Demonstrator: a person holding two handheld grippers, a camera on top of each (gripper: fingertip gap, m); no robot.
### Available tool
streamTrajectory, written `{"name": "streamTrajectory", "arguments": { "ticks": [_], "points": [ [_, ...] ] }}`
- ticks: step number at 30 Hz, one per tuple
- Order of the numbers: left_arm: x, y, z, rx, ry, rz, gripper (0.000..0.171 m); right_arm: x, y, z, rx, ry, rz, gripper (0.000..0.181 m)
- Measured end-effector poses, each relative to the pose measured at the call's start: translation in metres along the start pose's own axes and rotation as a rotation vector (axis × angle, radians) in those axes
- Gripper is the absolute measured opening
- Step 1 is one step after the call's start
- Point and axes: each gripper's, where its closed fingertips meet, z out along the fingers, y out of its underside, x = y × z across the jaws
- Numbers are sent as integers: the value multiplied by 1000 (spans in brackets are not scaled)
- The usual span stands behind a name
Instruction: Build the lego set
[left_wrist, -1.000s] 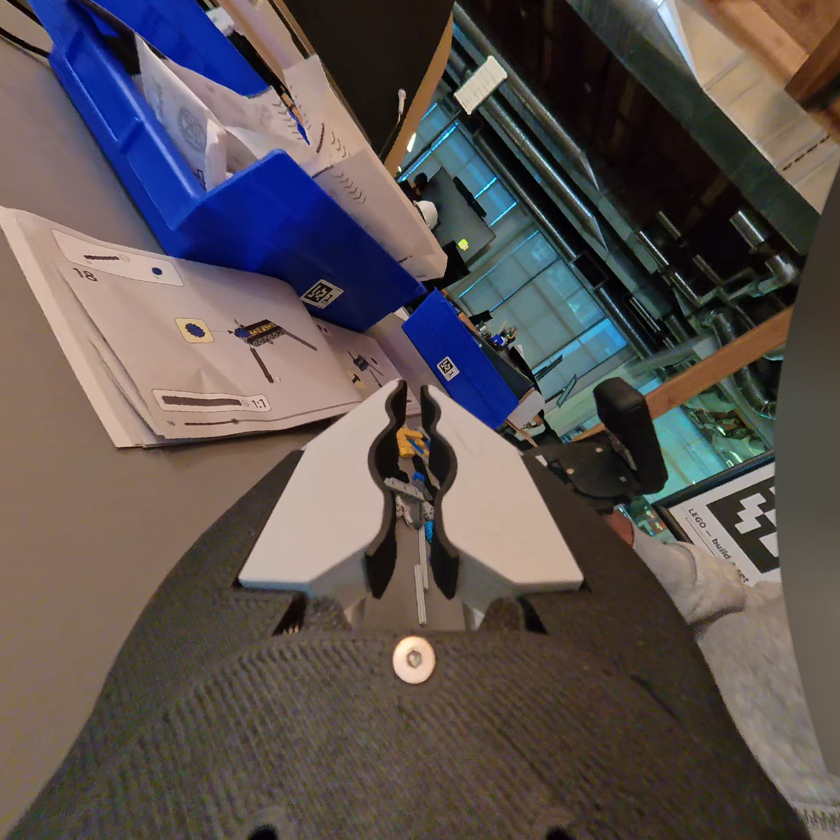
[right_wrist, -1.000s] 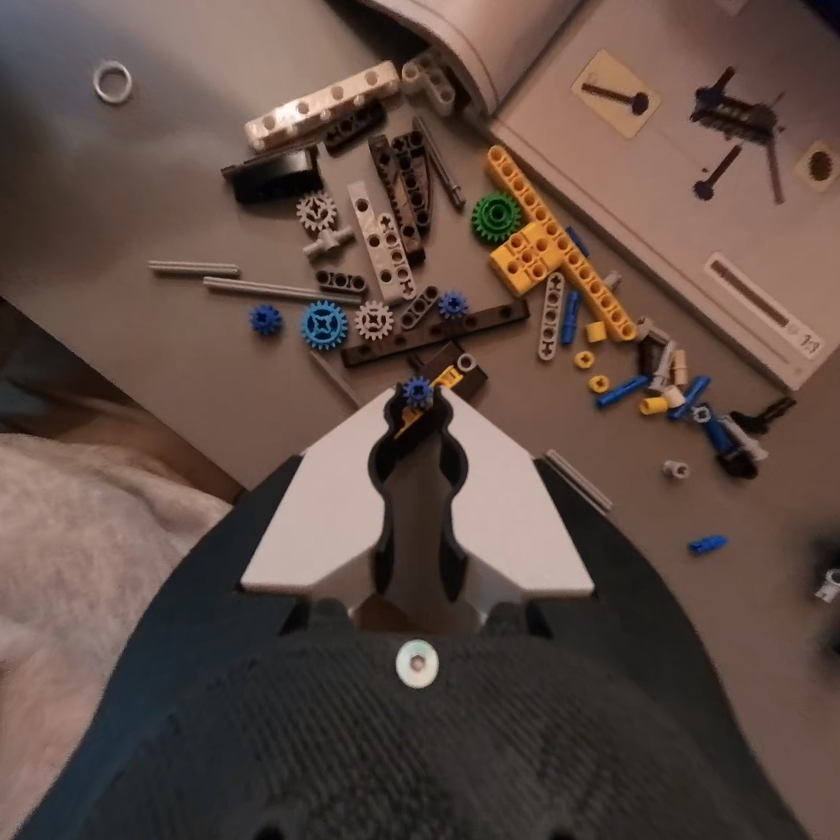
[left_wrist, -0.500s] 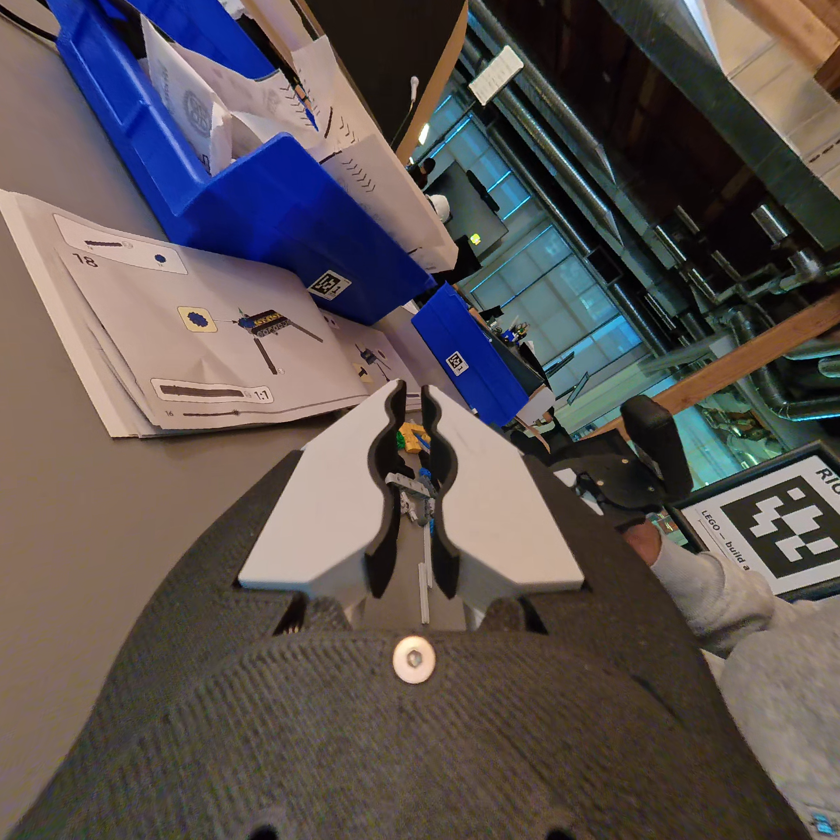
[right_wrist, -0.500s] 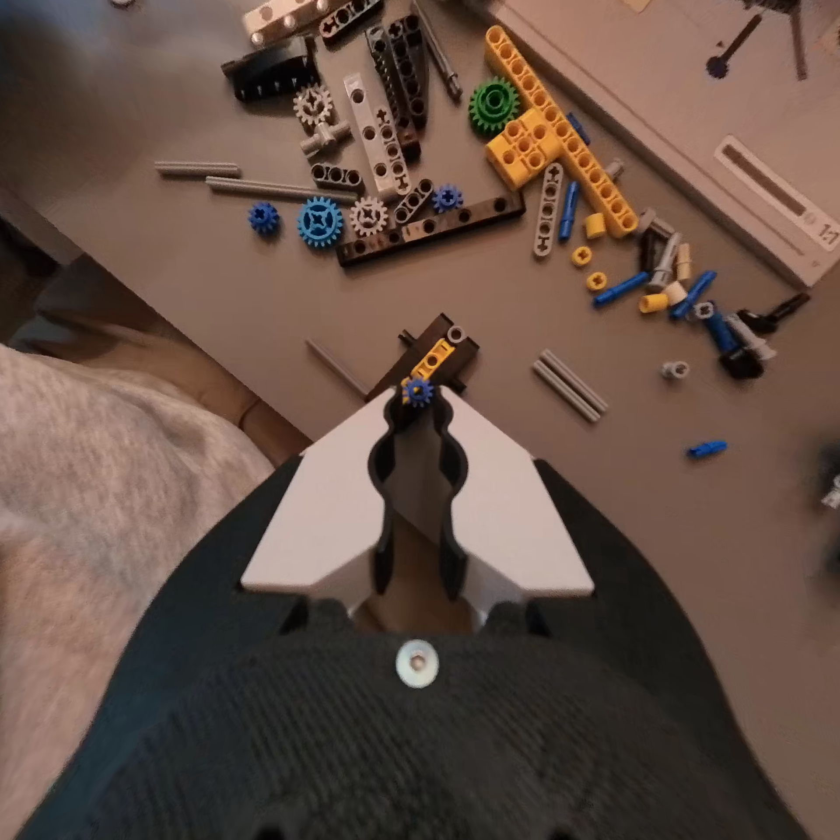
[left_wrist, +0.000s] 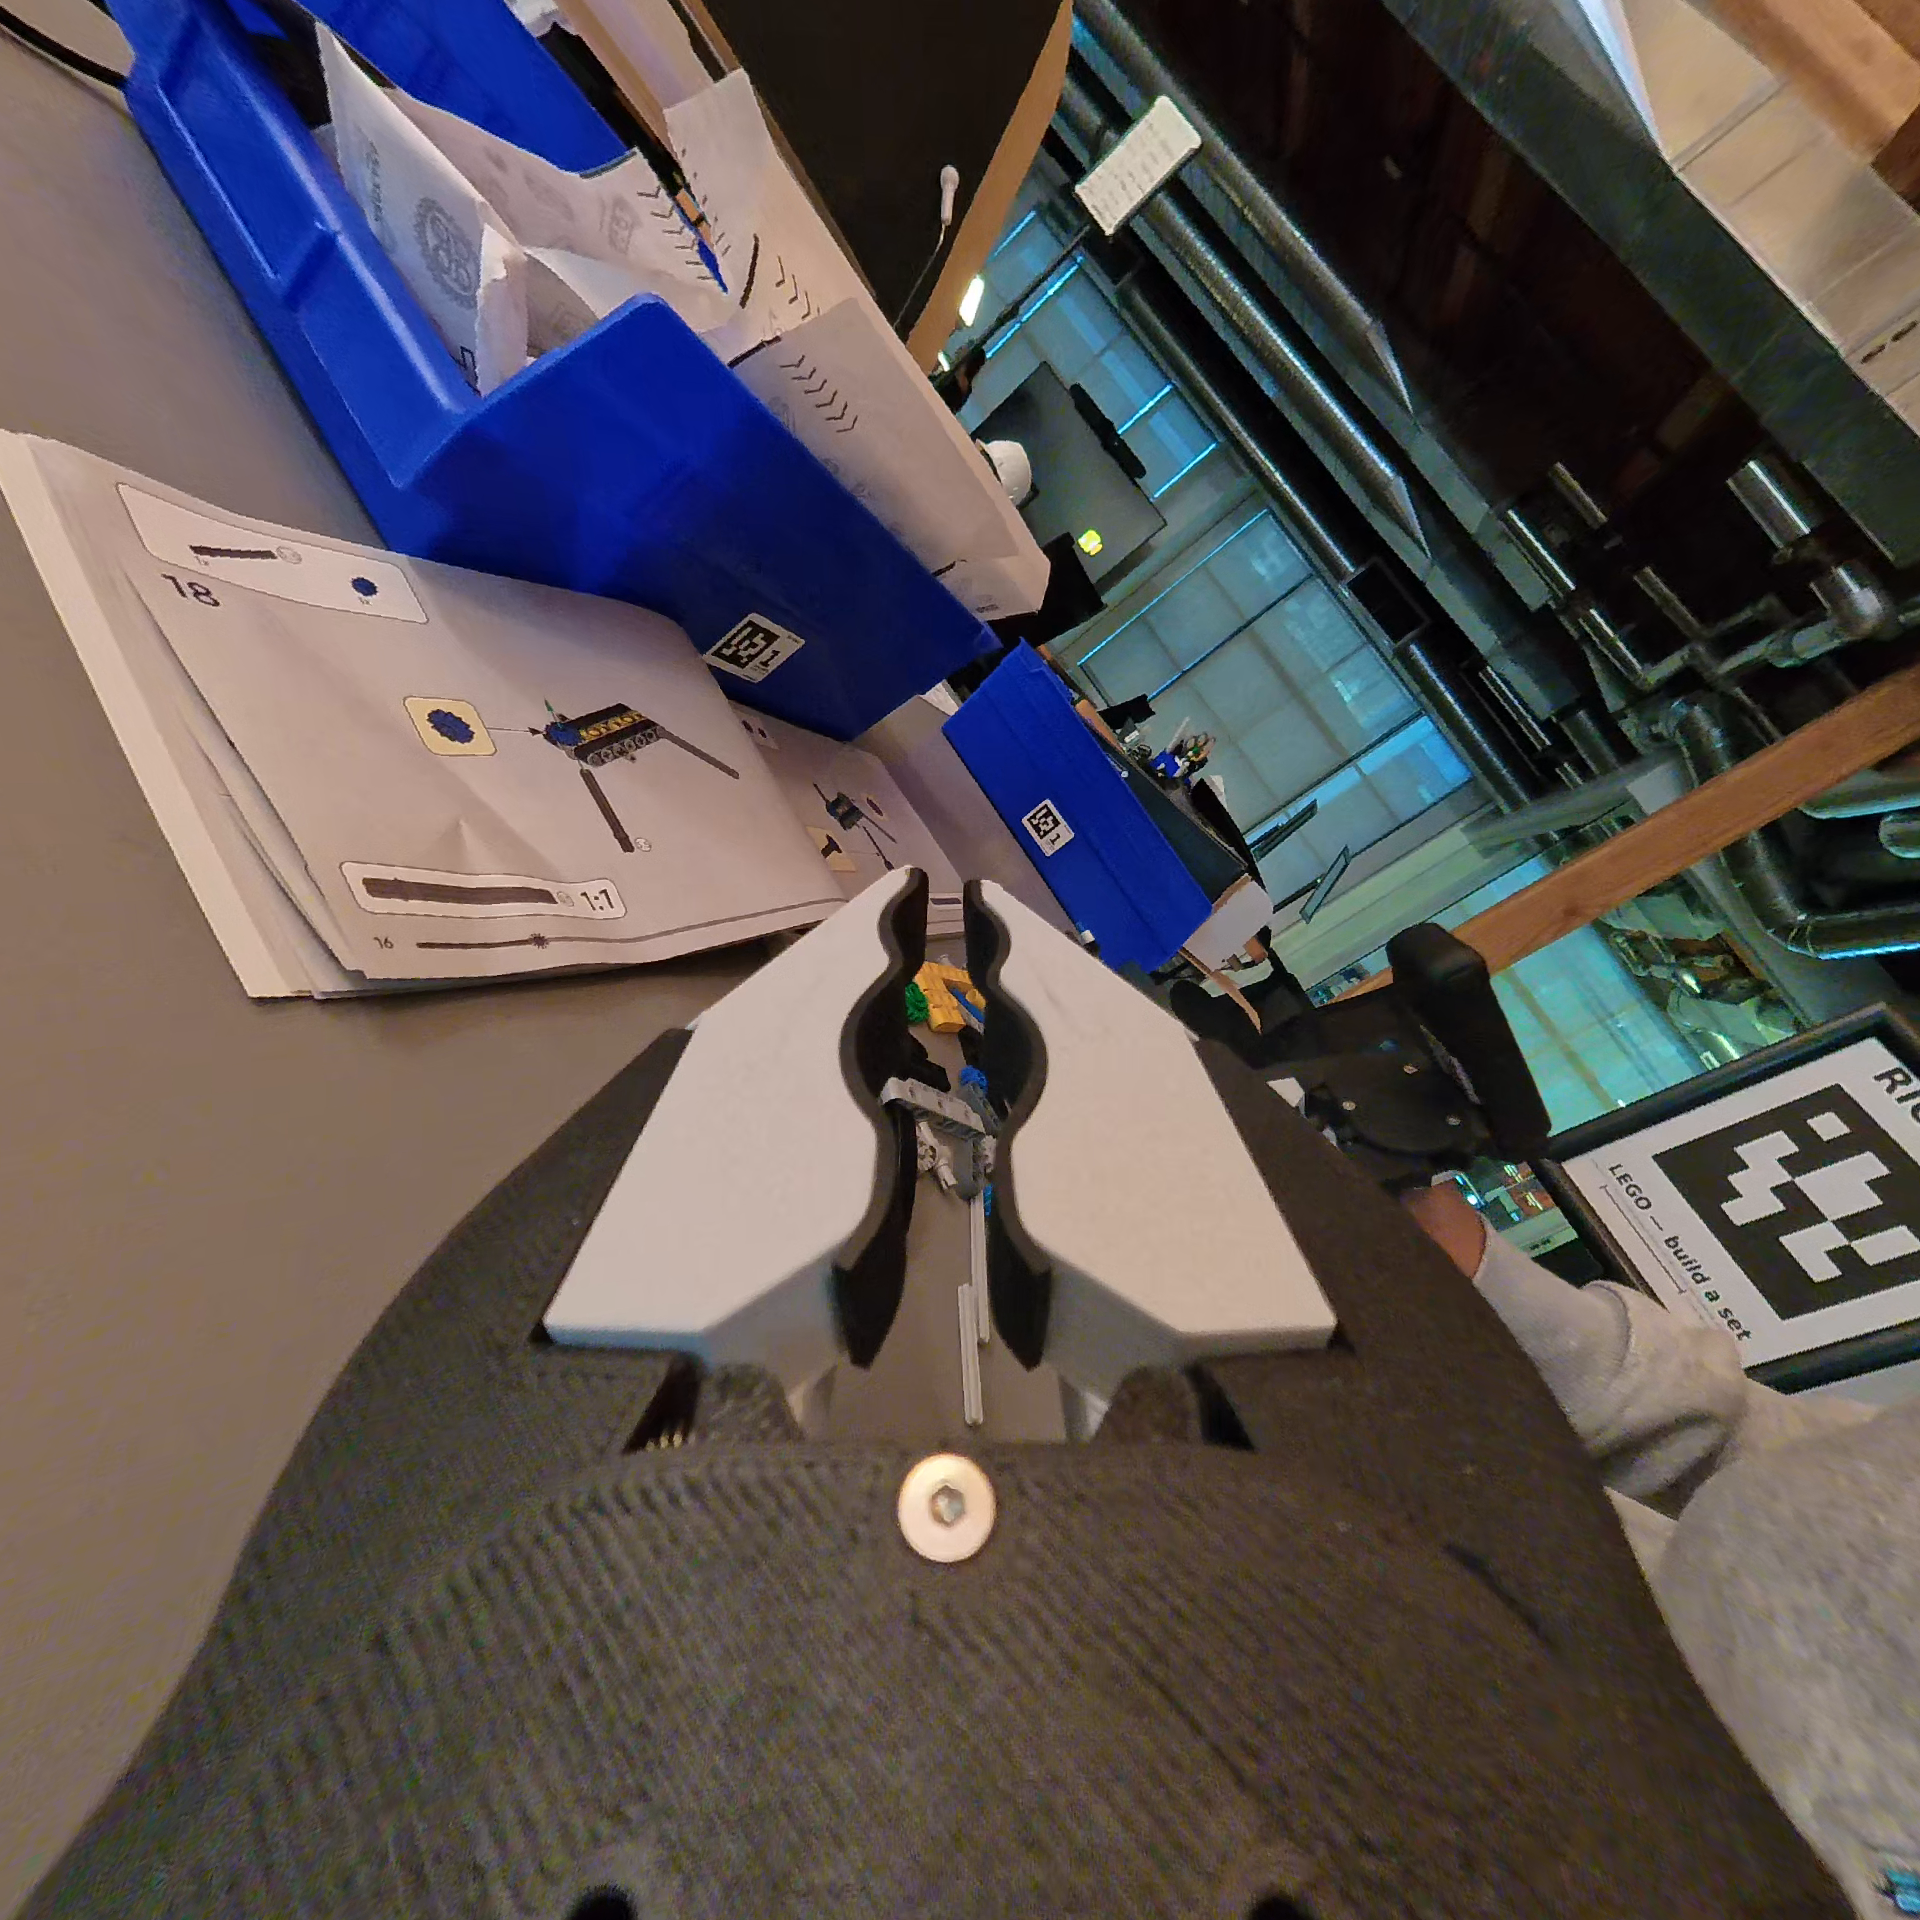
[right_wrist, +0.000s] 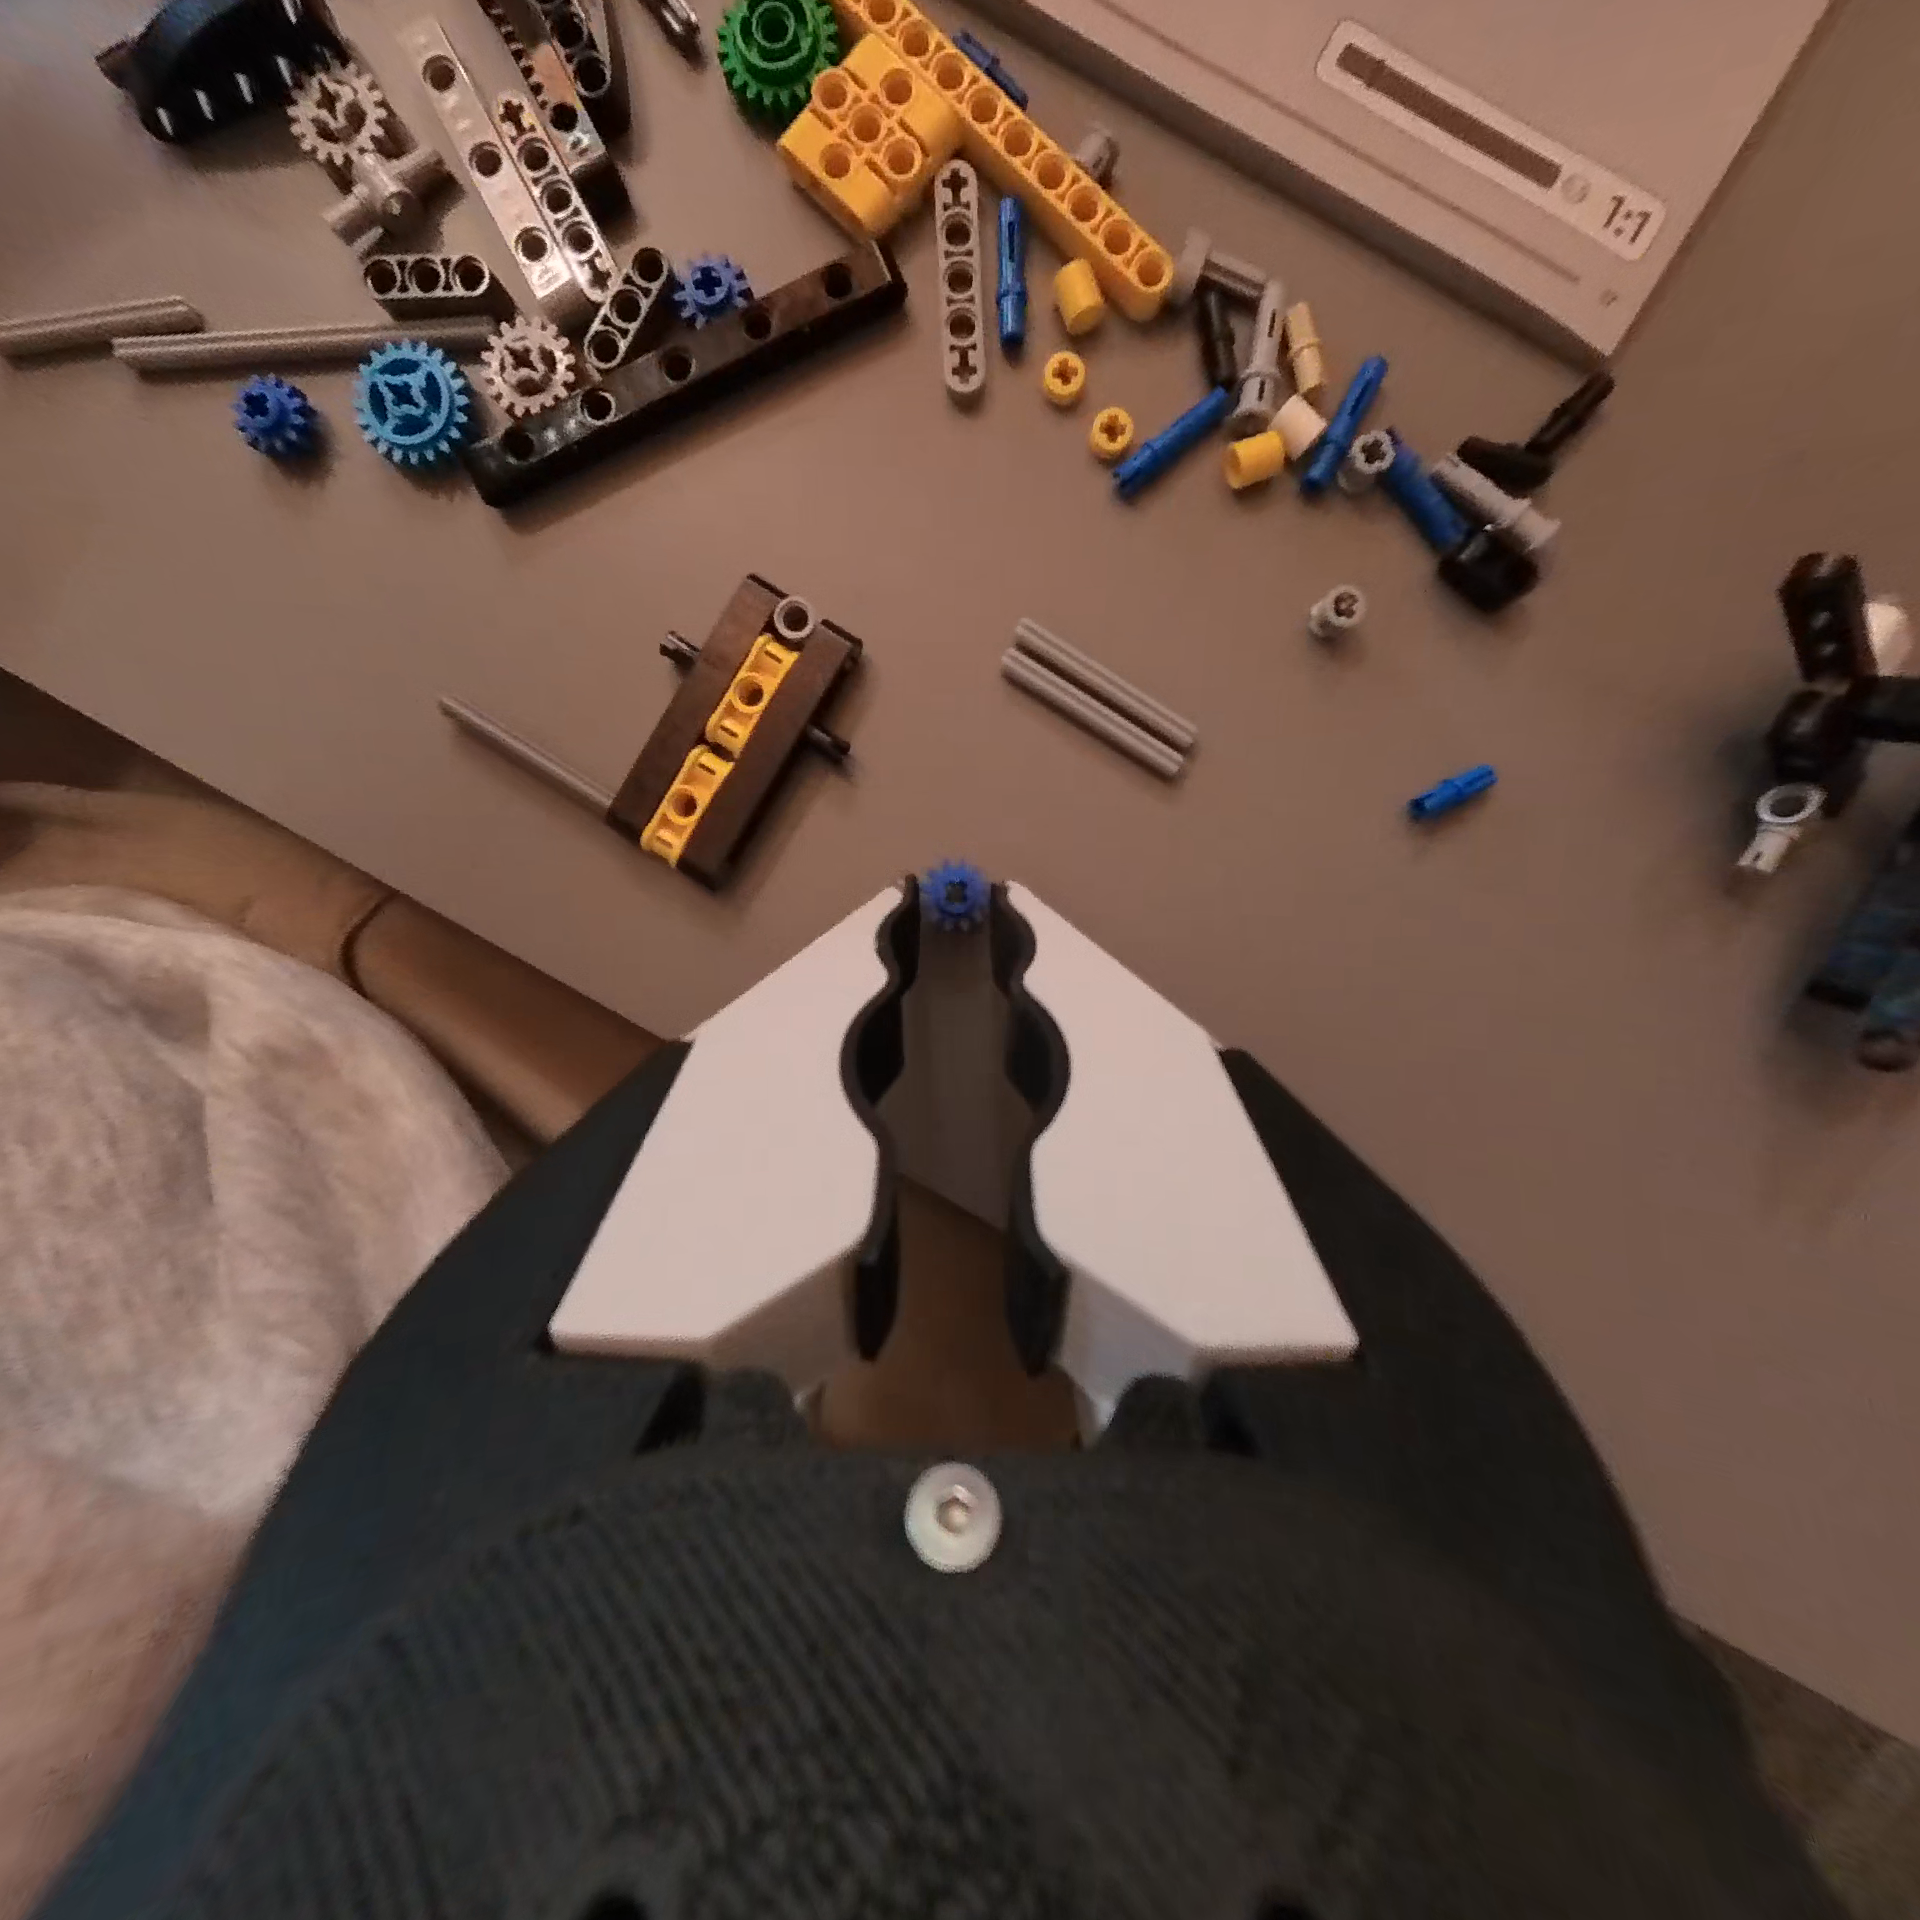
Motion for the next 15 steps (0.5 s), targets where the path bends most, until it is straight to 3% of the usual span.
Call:
{"name": "streamTrajectory", "arguments": {
  "ticks": [6,15],
  "points": [
    [-1,1,1,-6,-4,0,6,3,3,-1,-19,11,8,12],
    [-1,2,1,-6,-3,-1,6,7,-1,-11,-25,3,7,27]
  ]
}}
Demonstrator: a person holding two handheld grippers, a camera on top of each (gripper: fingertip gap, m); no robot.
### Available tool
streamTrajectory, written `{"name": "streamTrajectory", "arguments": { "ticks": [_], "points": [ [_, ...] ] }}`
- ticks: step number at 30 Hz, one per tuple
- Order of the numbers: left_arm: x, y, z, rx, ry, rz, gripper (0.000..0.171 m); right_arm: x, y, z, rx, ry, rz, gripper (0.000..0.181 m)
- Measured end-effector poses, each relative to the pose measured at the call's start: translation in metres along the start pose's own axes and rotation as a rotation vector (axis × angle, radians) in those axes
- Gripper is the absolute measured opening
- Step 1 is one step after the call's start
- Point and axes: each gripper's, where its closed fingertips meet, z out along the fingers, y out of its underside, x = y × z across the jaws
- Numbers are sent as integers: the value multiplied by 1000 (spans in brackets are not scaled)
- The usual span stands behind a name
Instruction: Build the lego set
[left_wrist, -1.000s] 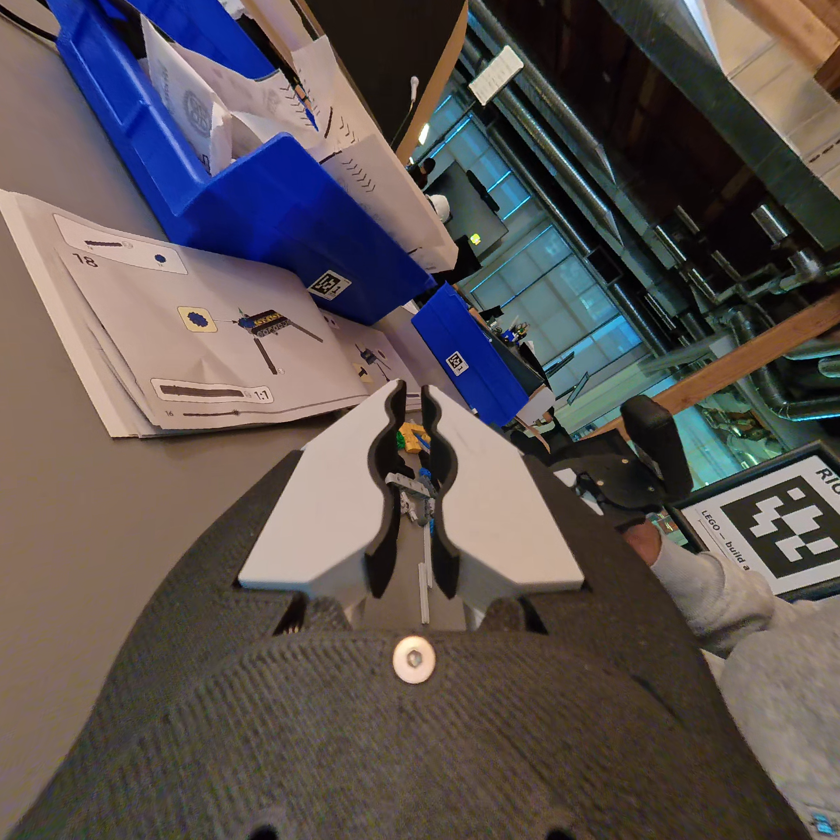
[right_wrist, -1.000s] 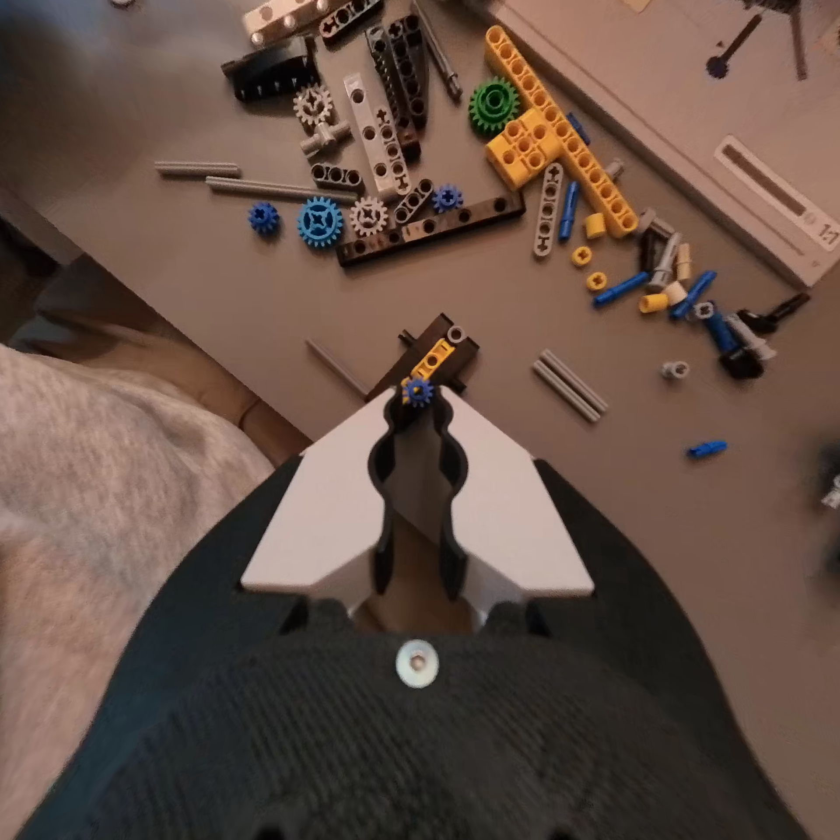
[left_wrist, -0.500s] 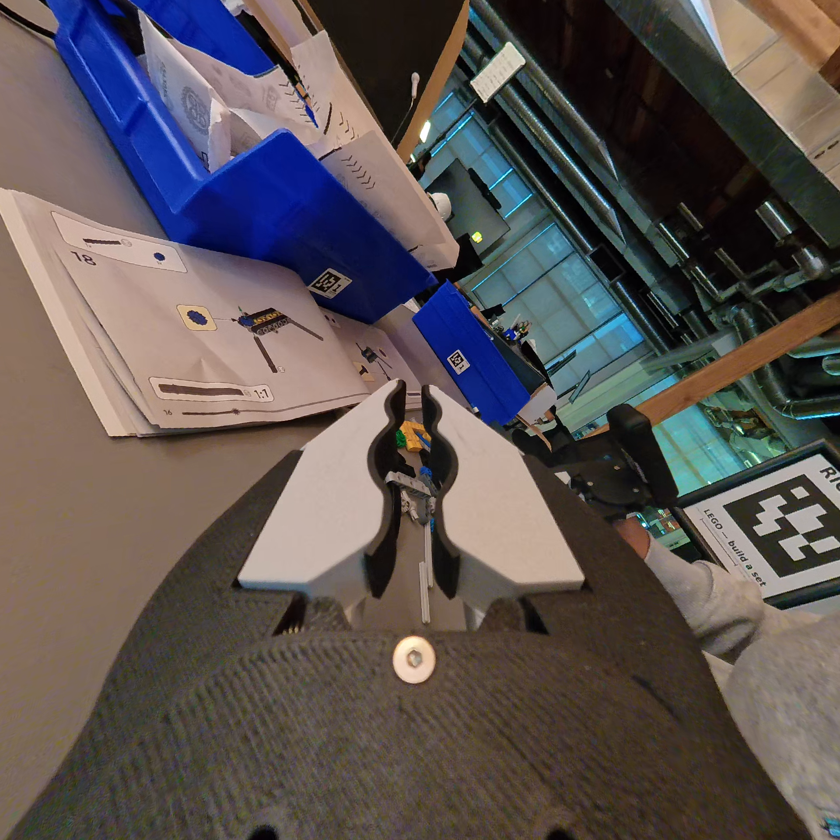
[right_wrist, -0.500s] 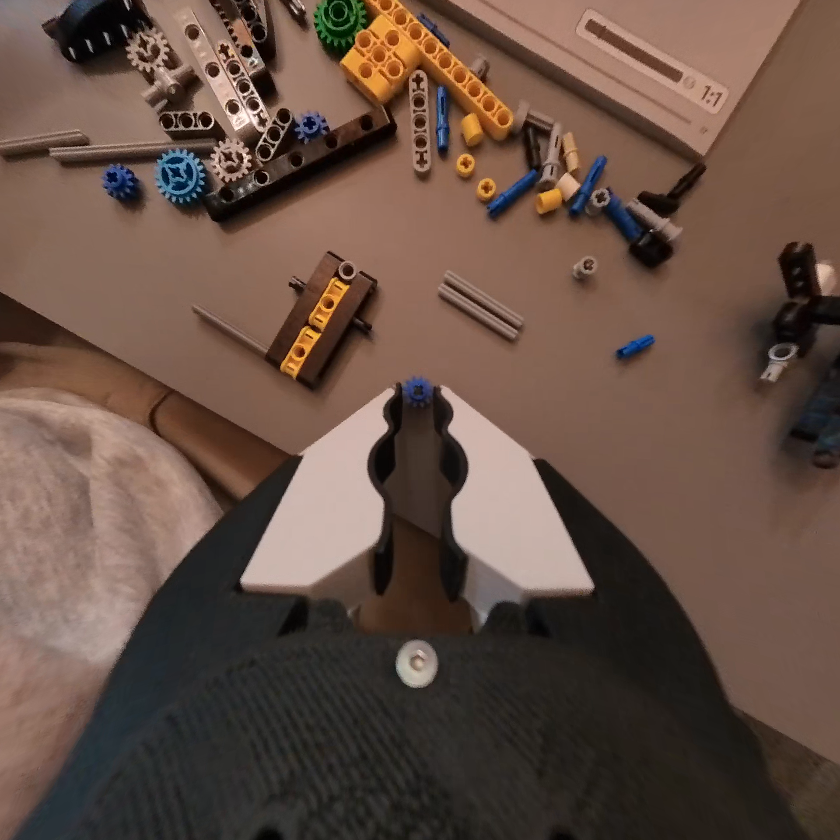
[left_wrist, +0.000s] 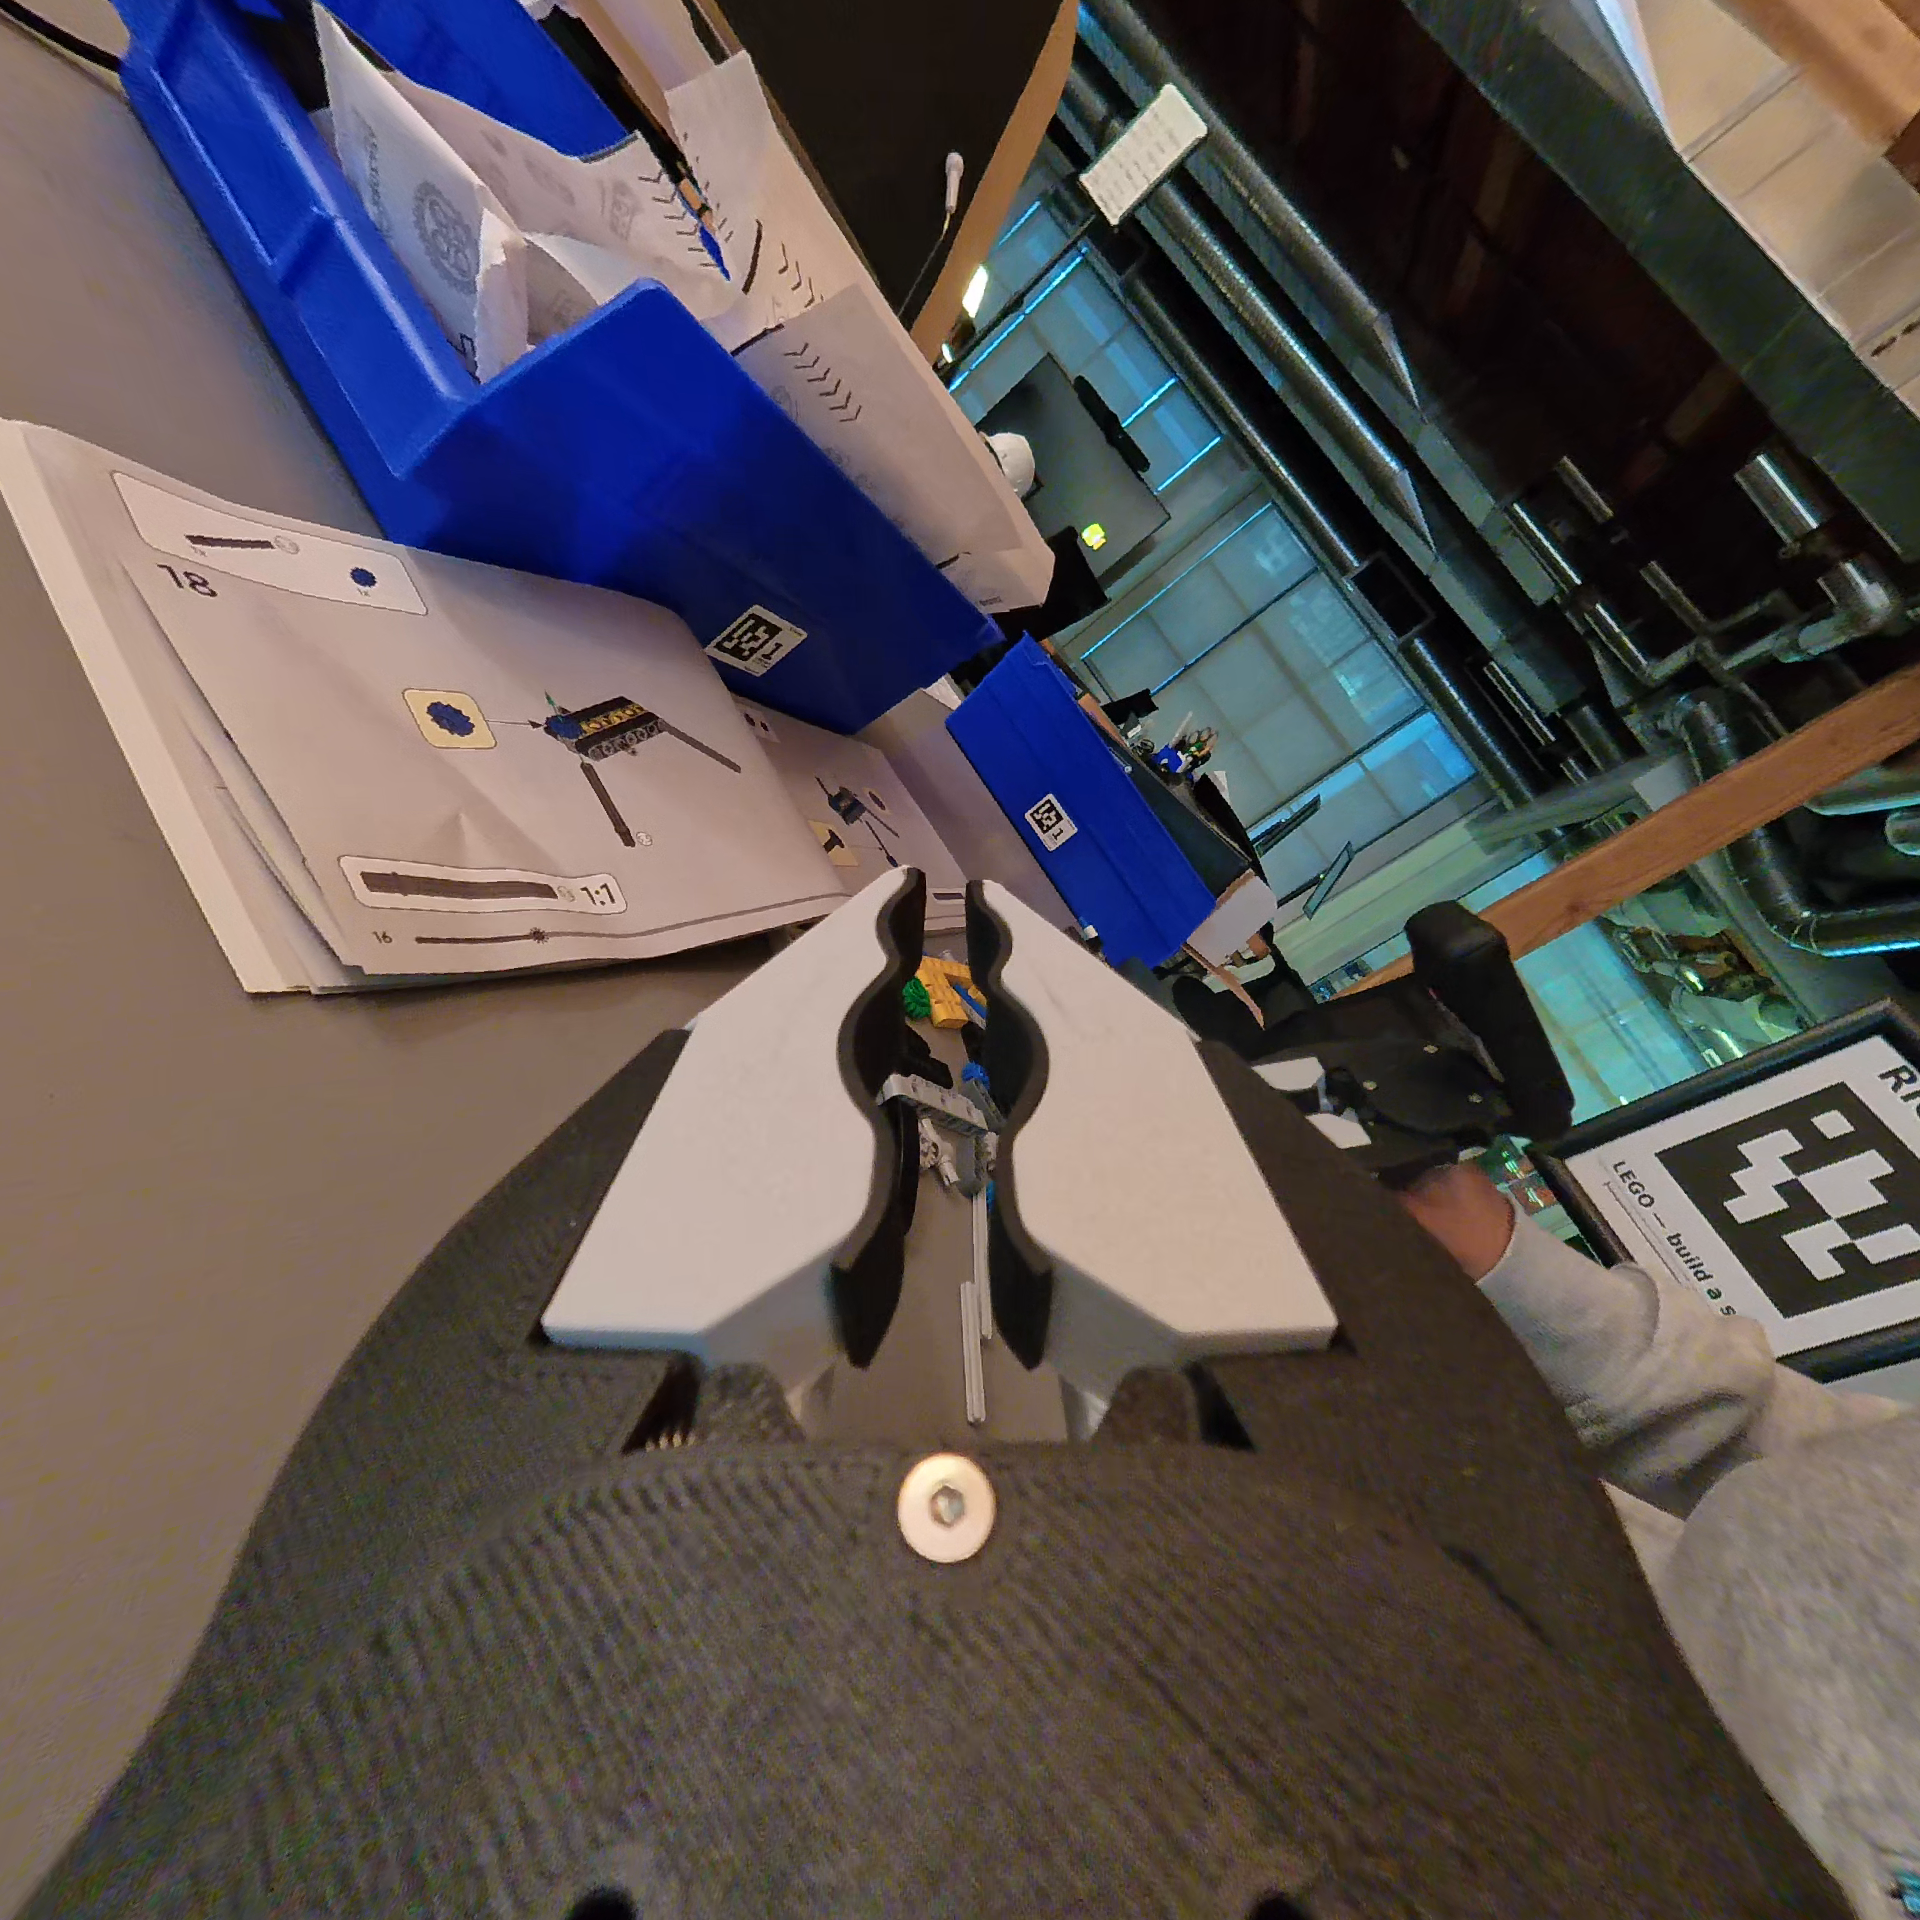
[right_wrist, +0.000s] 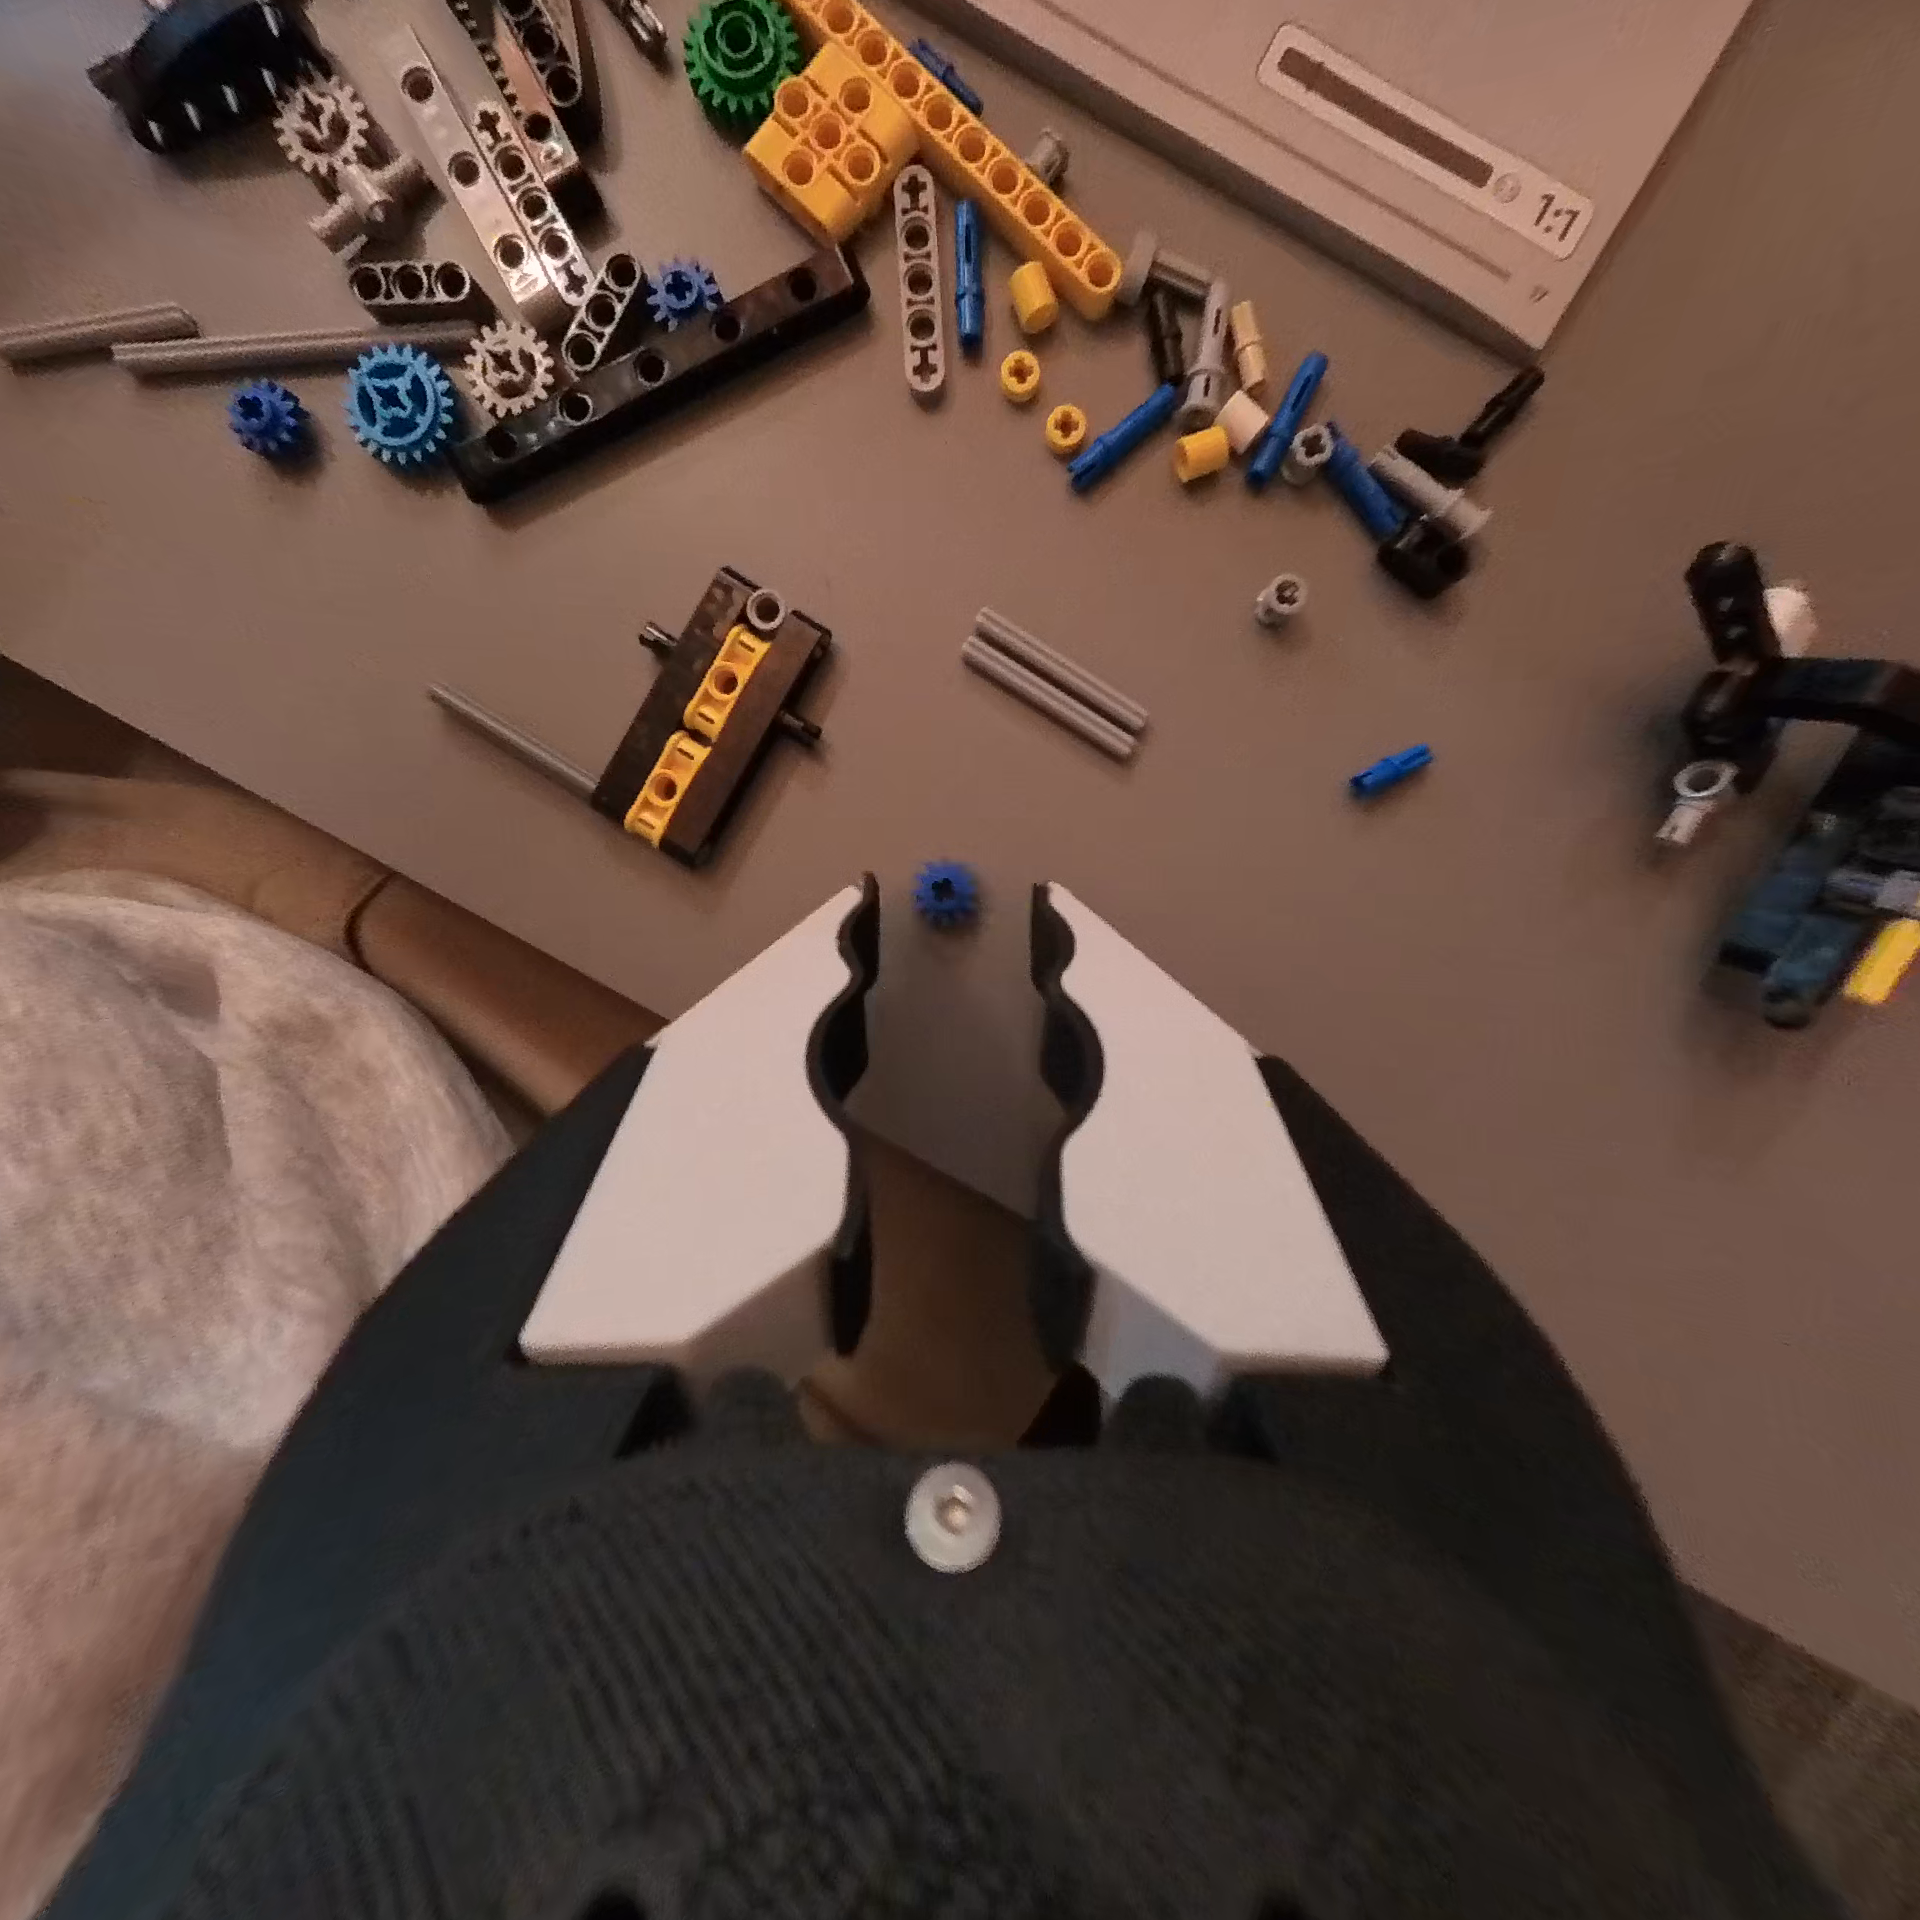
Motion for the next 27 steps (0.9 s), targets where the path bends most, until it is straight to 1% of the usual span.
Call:
{"name": "streamTrajectory", "arguments": {
  "ticks": [2,5,11,27],
  "points": [
    [0,0,0,-1,0,1,6,3,1,-1,-25,8,-2,26],
    [0,0,0,-2,1,0,6,2,2,-1,-65,9,-5,15],
    [0,0,0,0,0,-3,6,-3,2,3,-103,0,-21,9],
    [-1,-1,-1,4,4,-14,6,-2,3,8,-155,-24,-15,4]
  ]
}}
